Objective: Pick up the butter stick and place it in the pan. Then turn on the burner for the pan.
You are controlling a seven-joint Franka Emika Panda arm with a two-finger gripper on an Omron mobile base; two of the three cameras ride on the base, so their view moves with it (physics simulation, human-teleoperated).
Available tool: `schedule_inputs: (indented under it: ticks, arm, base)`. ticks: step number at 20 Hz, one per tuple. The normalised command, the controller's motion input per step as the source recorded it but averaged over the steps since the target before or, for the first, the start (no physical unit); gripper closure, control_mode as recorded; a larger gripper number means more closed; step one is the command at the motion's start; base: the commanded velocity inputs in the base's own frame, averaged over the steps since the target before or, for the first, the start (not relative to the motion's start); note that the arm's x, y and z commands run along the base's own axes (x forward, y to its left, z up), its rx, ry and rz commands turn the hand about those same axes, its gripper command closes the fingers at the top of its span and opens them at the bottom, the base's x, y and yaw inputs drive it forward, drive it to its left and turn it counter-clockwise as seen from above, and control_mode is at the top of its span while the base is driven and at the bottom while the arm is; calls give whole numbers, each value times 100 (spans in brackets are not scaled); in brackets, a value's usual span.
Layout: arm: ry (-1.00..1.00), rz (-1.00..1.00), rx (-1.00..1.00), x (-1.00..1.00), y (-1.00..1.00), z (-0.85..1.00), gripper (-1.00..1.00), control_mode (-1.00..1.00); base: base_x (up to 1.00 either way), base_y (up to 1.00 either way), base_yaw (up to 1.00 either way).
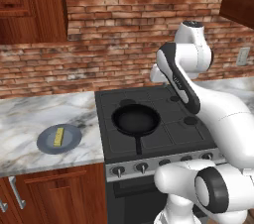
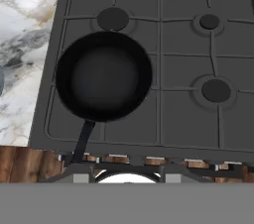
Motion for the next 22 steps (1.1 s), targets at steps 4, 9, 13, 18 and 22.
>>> schedule_inputs:
  ticks: [4, 9, 13, 18, 22]
  arm:
    - [0, 0, 0, 0, 19, -9, -100, -100]
    - [0, 0, 0, 8, 61, -20, -100, -100]
    - [2, 0, 0, 14, 68, -24, -100, -100]
    - [6, 0, 0, 13, 65, -30, -100, -100]
    - [9, 0, 0, 13, 61, -29, -100, -100]
  base:
    - [0, 0, 0]
    - [0, 0, 0]
    - [0, 0, 0]
    - [0, 0, 0]
    - [0, 0, 0]
